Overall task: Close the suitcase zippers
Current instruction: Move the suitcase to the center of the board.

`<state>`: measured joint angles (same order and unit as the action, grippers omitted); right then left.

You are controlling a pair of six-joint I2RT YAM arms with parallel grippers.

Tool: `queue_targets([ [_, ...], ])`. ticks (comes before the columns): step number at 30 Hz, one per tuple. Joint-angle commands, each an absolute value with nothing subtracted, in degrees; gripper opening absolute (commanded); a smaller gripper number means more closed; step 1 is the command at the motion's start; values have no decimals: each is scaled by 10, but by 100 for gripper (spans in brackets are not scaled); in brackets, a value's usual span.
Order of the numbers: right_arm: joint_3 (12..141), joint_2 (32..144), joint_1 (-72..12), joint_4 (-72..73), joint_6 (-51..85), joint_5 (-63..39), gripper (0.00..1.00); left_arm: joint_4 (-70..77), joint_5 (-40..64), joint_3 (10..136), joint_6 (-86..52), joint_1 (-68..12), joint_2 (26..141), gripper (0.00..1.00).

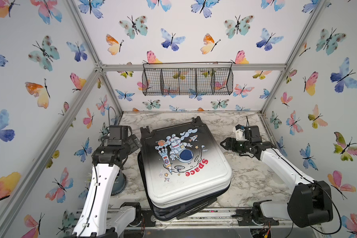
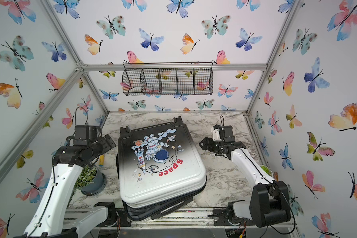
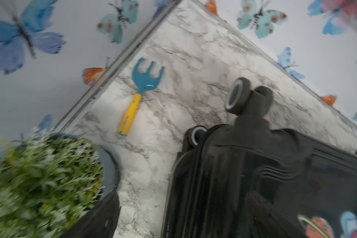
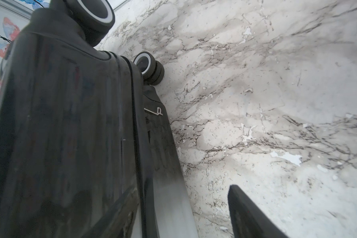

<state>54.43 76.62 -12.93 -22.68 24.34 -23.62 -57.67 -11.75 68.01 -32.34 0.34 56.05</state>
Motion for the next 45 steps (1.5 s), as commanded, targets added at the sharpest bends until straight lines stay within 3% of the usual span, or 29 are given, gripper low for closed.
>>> queue_targets([
  [1, 567, 783, -135, -244, 232, -250, 72, -569, -67, 601, -332, 75, 524, 90],
  [4, 573, 792, -145, -237, 235, -254, 72, -496, 32, 532, -349, 86, 532, 83],
  [9, 570, 794, -171, -232, 241, -257, 72, -454, 100, 473, -356, 86, 584, 70],
  [15, 564, 792, -178, -235, 237, -255, 72, -405, 123, 443, -349, 82, 618, 55],
  [17, 560, 786, -179, -238, 235, -261, 72, -390, 131, 423, -349, 82, 626, 47],
  [22, 547, 768, -190, -242, 234, -270, 72, -358, 147, 408, -362, 64, 649, 16],
  [28, 577, 789, -224, -212, 247, -275, 72, -358, 147, 439, -384, 56, 666, 0],
  [45, 877, 1062, -265, -156, 222, -315, 72, -272, 92, 546, -602, -14, 758, 0],
])
